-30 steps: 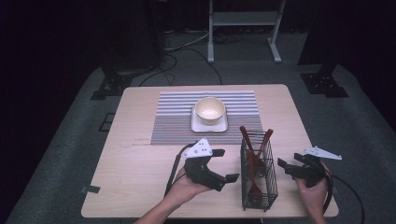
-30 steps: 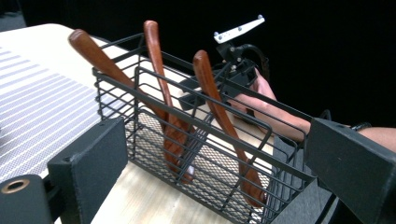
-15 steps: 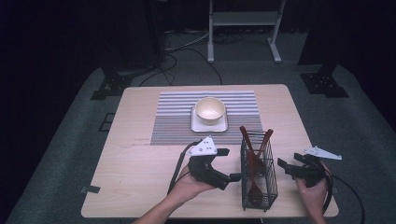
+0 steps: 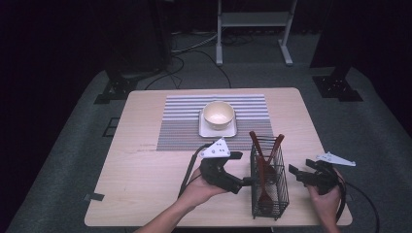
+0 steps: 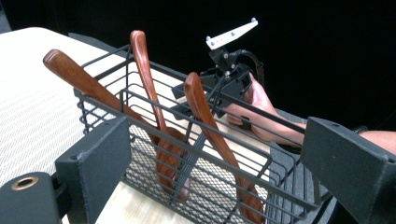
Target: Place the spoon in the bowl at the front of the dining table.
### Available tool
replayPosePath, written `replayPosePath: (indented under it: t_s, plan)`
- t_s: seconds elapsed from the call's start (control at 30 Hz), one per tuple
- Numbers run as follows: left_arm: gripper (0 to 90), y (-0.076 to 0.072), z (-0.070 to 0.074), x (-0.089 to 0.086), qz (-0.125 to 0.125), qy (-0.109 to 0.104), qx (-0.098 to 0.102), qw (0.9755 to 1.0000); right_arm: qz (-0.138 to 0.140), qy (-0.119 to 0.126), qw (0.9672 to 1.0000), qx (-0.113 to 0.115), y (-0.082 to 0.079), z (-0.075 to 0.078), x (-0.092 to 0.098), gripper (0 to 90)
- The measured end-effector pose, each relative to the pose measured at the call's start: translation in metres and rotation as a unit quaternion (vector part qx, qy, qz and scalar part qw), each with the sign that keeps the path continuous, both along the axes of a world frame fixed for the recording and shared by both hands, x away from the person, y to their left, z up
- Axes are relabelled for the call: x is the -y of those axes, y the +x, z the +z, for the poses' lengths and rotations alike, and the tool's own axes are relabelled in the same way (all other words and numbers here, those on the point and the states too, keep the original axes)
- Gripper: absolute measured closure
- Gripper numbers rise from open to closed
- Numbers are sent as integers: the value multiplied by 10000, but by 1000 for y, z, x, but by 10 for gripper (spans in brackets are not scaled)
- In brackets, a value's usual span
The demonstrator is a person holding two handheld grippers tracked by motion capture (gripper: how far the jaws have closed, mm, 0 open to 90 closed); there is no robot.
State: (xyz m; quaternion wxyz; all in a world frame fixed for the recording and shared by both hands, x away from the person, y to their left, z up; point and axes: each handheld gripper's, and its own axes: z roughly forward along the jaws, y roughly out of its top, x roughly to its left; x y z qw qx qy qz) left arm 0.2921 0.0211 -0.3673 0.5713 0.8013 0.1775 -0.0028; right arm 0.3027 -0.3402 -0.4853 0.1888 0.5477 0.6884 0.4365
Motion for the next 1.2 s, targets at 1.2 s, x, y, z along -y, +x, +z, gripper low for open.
replayPosePath:
  t_s: [1.2]
  plan:
    - [369,18,2,24,-164,-10,-121,9998,27,-6,10000,-4,0,0,-1,161]
